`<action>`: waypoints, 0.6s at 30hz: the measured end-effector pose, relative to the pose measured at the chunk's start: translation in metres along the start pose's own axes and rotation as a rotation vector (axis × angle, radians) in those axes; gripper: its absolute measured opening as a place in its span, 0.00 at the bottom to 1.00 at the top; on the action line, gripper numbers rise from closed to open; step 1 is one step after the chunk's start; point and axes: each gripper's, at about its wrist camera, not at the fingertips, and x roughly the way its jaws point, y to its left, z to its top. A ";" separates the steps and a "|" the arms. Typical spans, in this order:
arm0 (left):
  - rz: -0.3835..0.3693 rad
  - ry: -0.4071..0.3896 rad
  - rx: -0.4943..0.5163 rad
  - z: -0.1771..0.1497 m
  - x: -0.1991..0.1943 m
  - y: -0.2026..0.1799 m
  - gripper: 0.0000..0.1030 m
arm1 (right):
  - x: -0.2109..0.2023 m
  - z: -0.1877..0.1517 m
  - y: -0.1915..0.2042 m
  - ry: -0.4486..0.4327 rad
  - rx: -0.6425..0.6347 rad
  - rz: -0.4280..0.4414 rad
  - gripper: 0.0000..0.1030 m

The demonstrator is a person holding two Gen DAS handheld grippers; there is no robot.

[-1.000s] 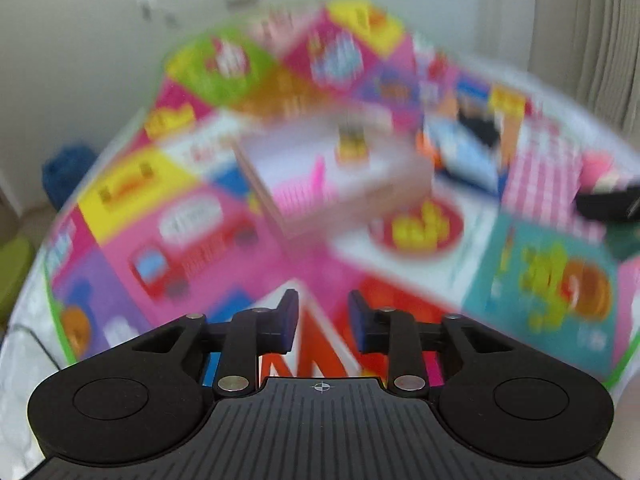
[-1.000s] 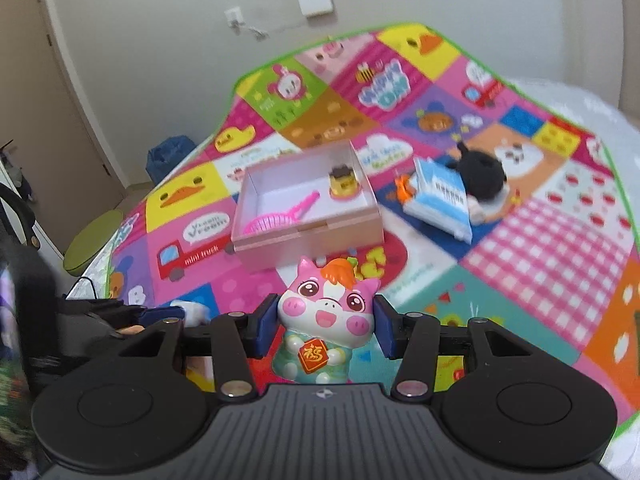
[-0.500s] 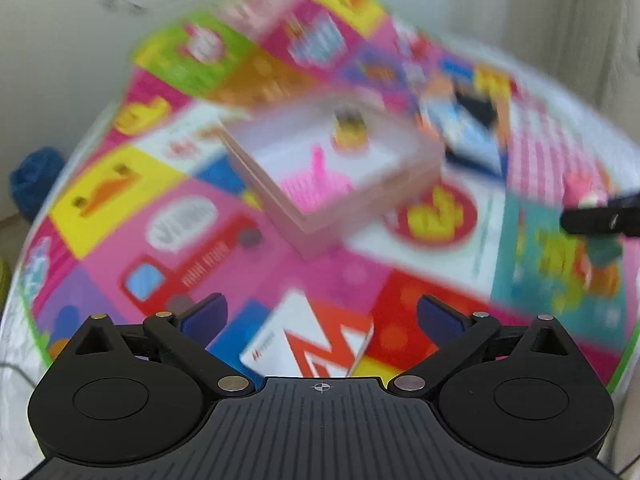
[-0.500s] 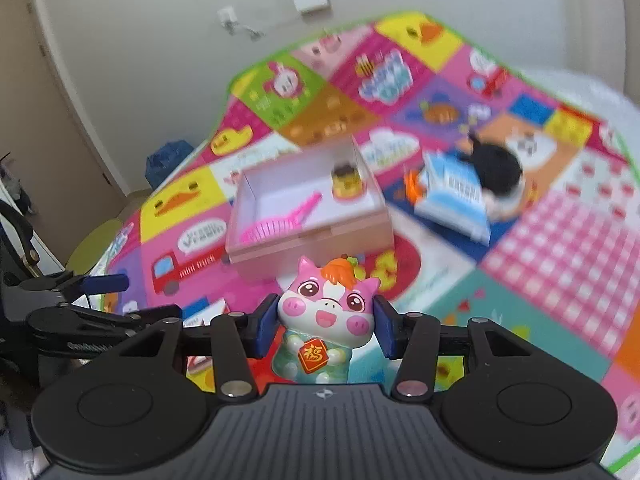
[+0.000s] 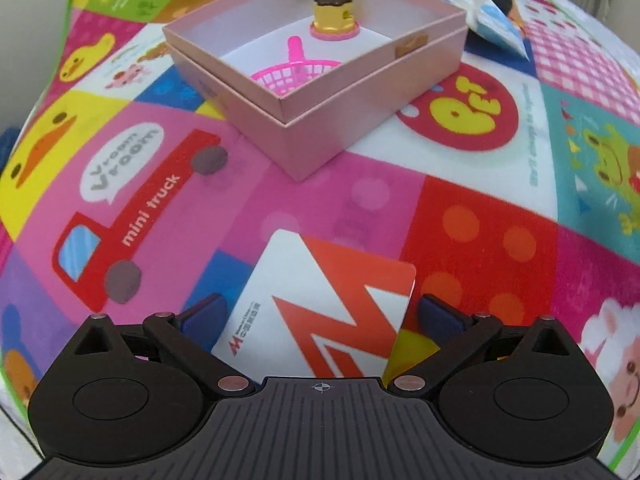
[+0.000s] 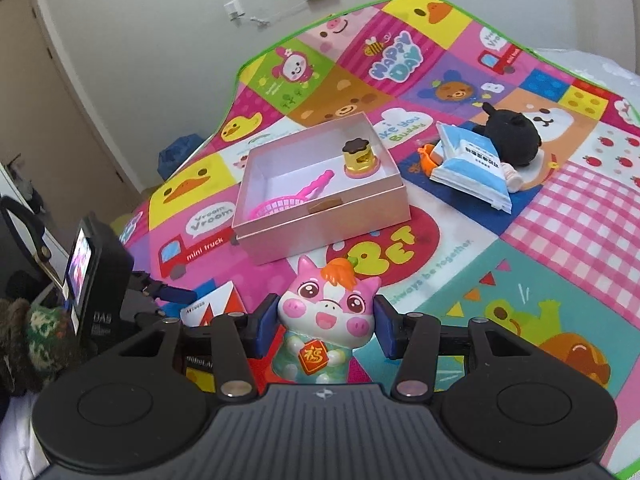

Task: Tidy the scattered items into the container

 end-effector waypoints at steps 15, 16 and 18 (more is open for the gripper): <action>0.057 -0.206 -0.007 0.000 -0.077 -0.015 0.87 | 0.000 0.002 -0.010 0.020 0.056 -0.009 0.47; 0.063 -0.258 -0.022 -0.001 -0.091 -0.014 0.88 | -0.003 0.003 -0.009 0.011 0.051 -0.009 0.47; 0.088 -0.347 -0.032 0.000 -0.114 -0.014 0.88 | -0.007 0.006 -0.005 -0.008 0.027 -0.010 0.47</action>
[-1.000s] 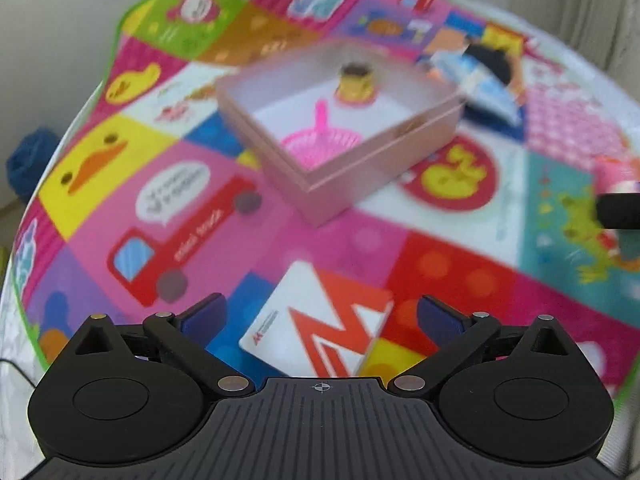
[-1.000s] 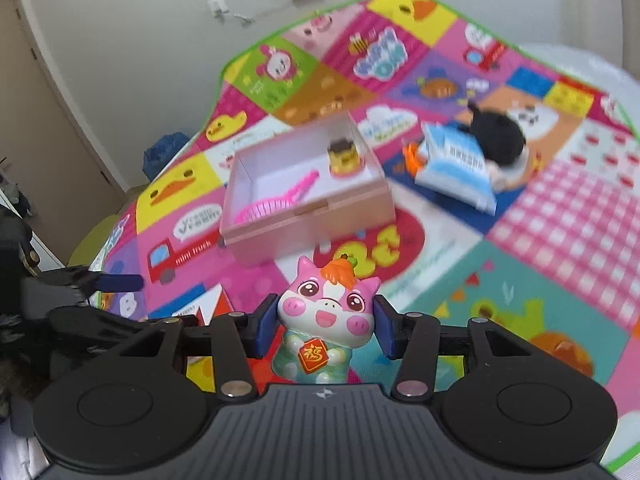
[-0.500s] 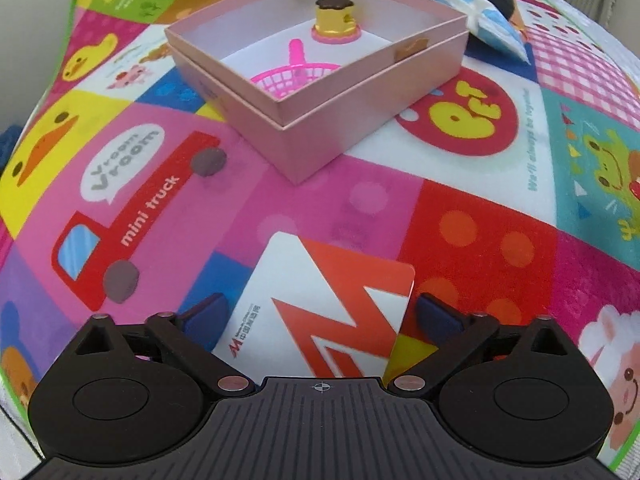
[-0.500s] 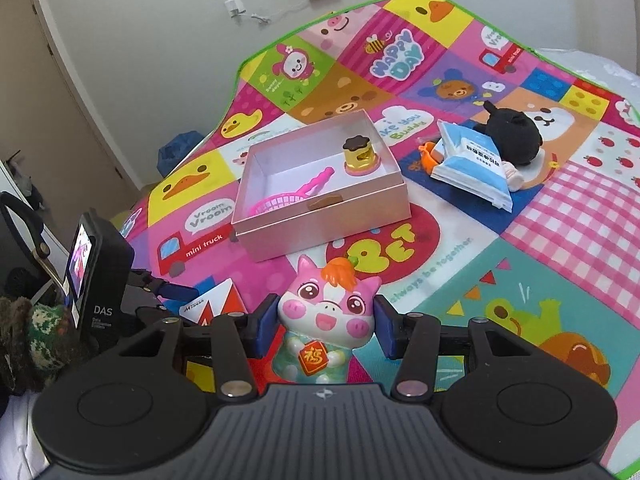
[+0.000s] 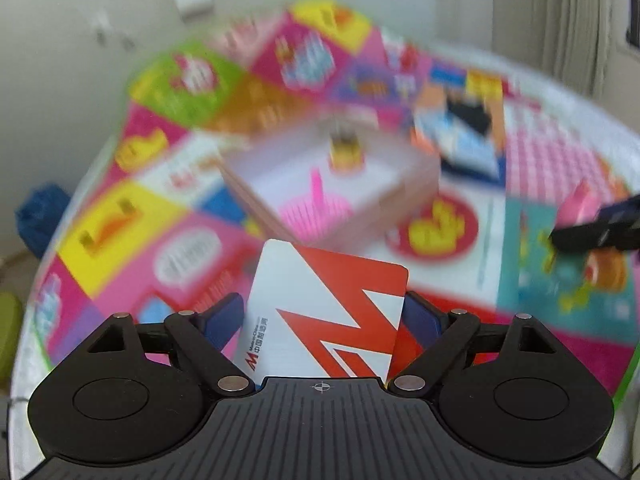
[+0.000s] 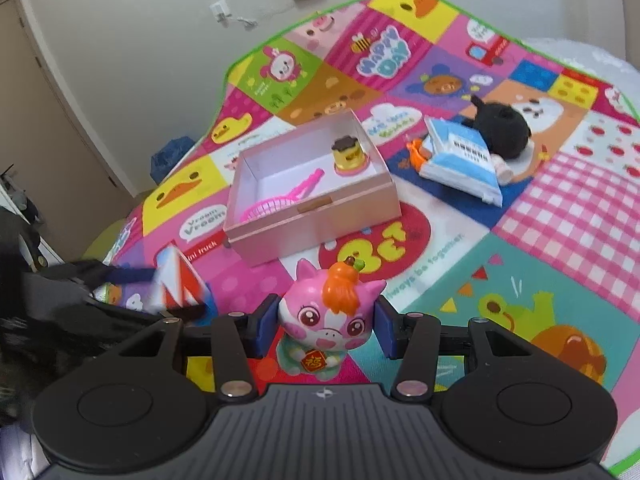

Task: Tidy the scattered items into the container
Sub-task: 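Lower the M card and cat into the pink box and open both grippers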

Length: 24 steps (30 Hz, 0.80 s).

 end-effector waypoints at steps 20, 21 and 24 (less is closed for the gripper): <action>0.042 -0.198 -0.261 0.079 0.029 0.012 1.00 | 0.005 0.134 -0.019 -0.258 -0.056 -0.104 0.80; 0.028 -0.197 -0.291 0.068 0.027 0.001 1.00 | 0.005 0.123 -0.023 -0.244 -0.083 -0.137 0.80; -0.014 -0.190 -0.381 0.041 0.028 -0.037 1.00 | 0.012 0.093 -0.041 -0.175 -0.115 -0.224 0.81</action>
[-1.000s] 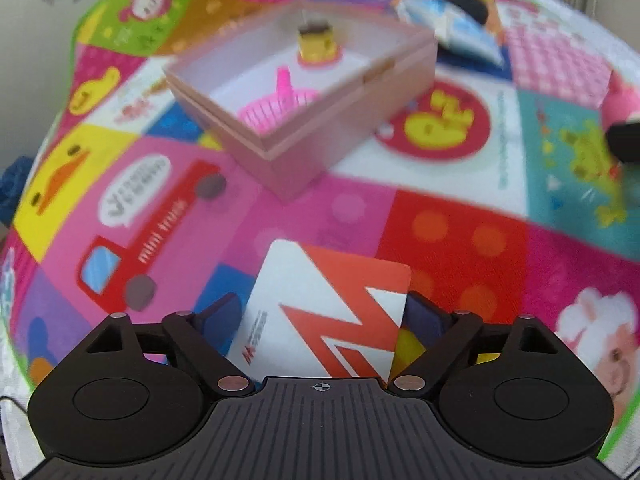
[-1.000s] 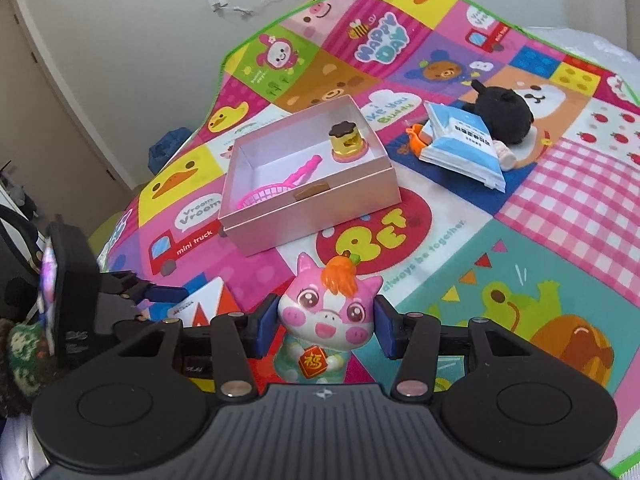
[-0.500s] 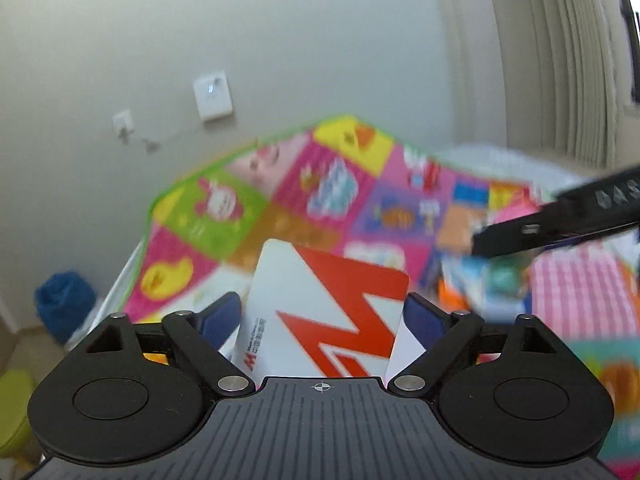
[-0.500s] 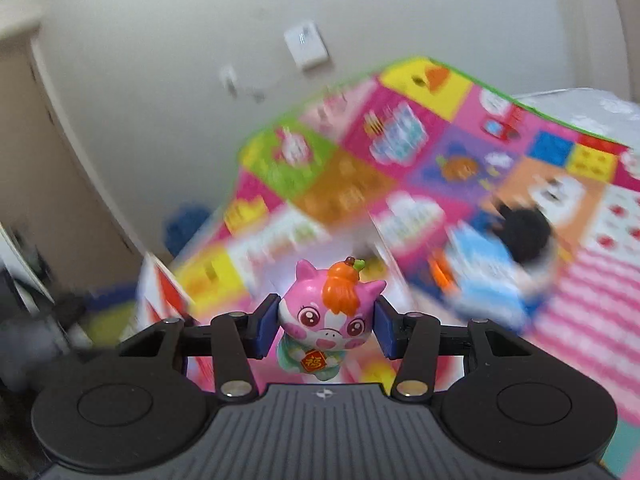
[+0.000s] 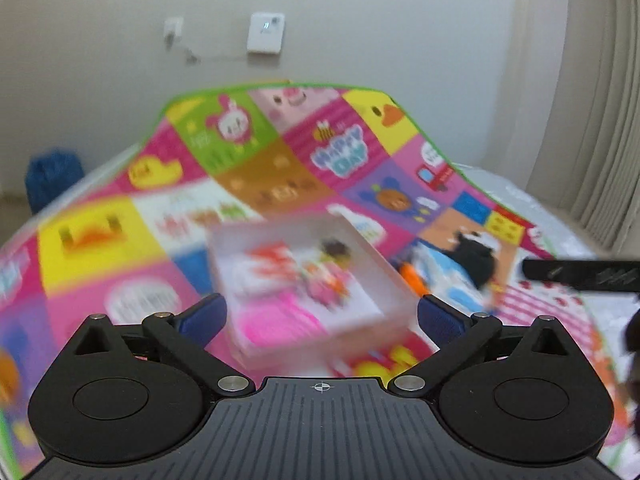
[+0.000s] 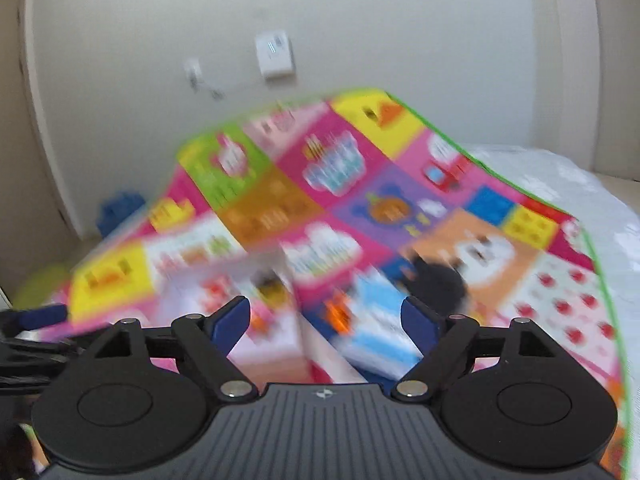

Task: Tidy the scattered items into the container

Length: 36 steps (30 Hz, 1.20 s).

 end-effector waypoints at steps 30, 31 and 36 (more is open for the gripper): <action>-0.108 0.285 0.115 -0.060 0.095 -0.015 1.00 | 0.233 0.036 -0.107 0.157 0.273 -0.256 0.74; -0.113 0.291 0.103 -0.059 0.096 -0.012 1.00 | 0.233 0.034 -0.102 0.172 0.229 -0.262 0.67; -0.199 0.276 0.074 -0.053 0.087 -0.013 1.00 | 0.200 0.015 -0.063 0.223 -0.038 -0.155 0.60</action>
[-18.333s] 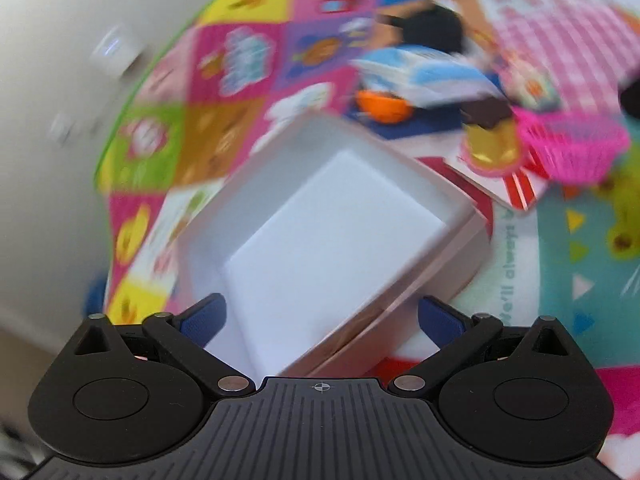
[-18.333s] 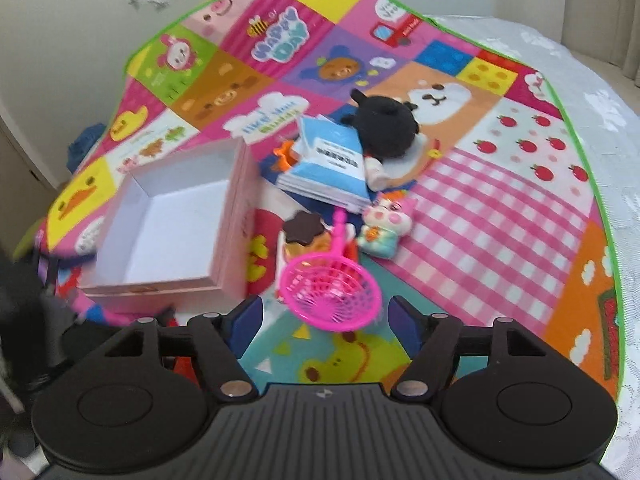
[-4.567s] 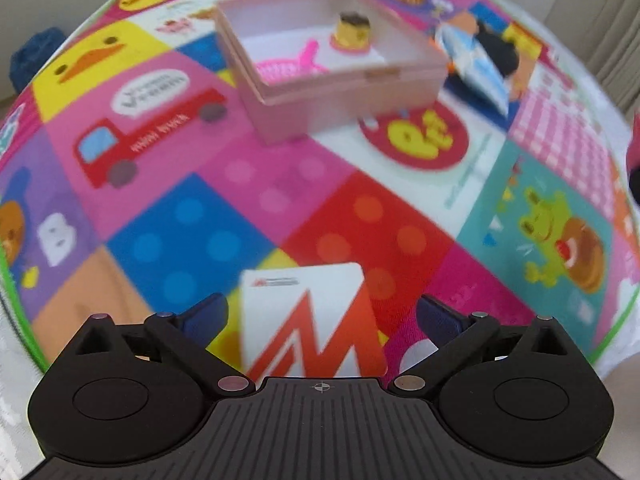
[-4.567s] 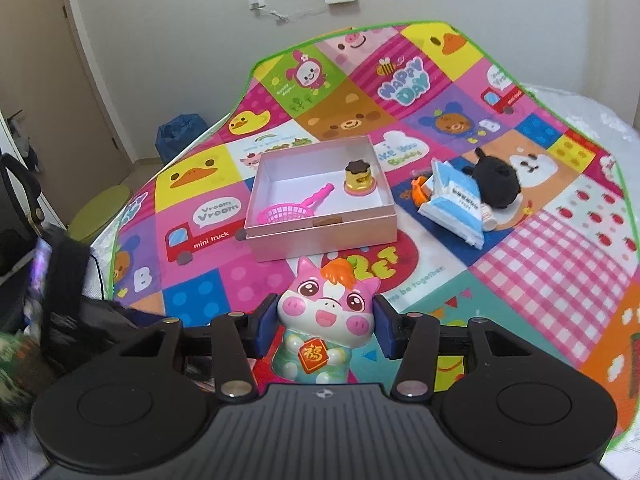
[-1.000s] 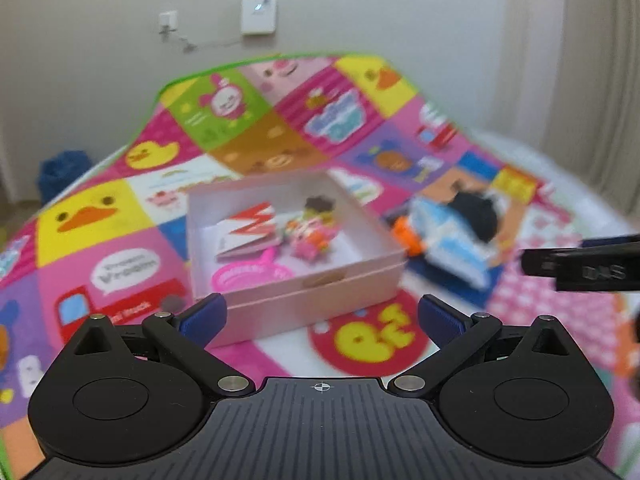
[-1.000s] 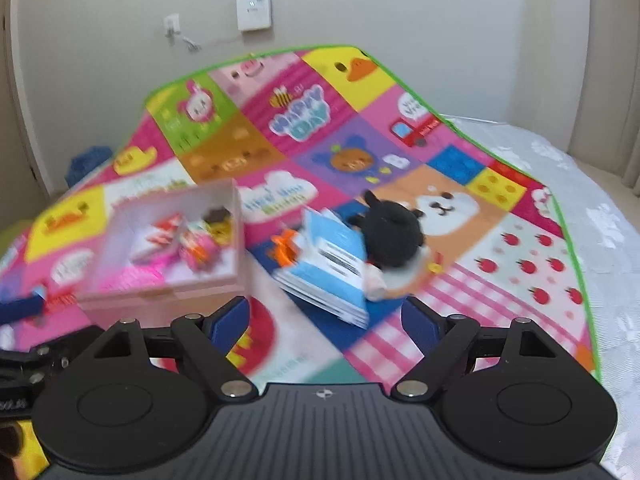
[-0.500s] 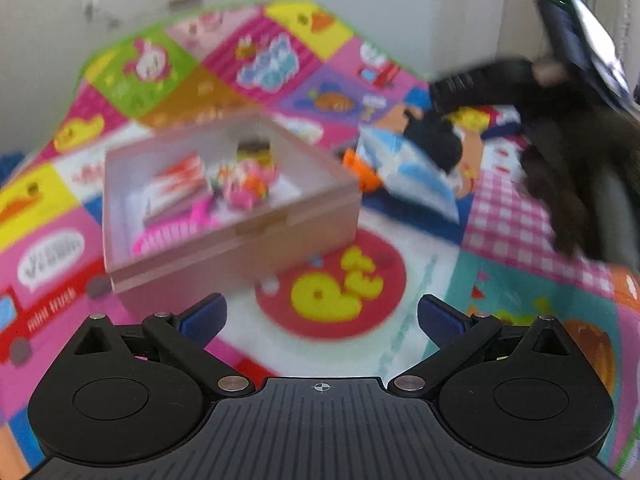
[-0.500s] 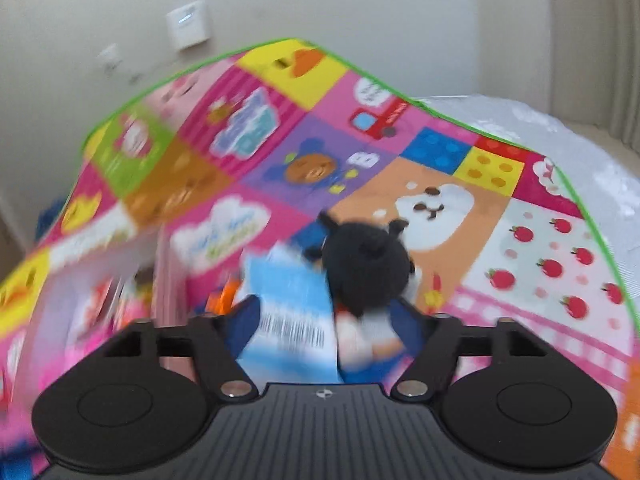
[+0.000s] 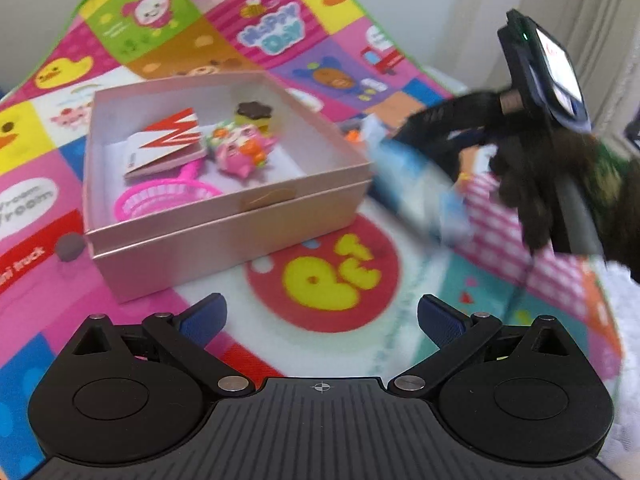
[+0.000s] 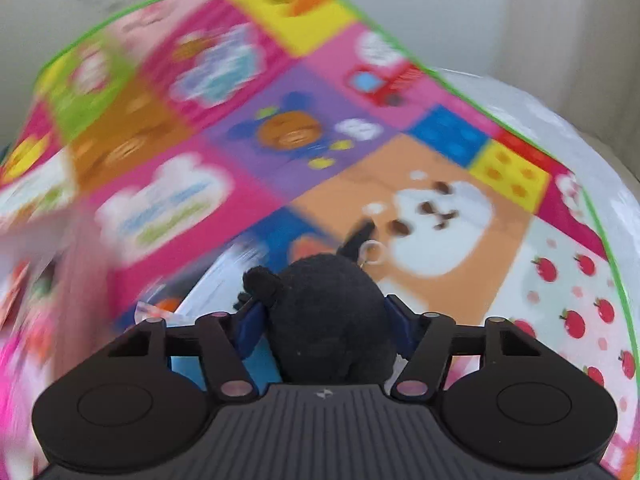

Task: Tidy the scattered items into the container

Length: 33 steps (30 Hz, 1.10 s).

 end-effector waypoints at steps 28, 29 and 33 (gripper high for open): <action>0.145 0.113 0.208 -0.008 0.004 -0.008 1.00 | -0.132 -0.110 0.003 0.045 -0.067 0.083 0.67; 0.104 0.112 0.193 -0.008 0.000 -0.010 1.00 | -0.129 -0.116 0.005 0.059 -0.071 0.092 0.67; -0.051 0.108 0.094 -0.006 -0.001 -0.009 1.00 | -0.119 -0.135 0.021 0.082 -0.154 0.081 0.62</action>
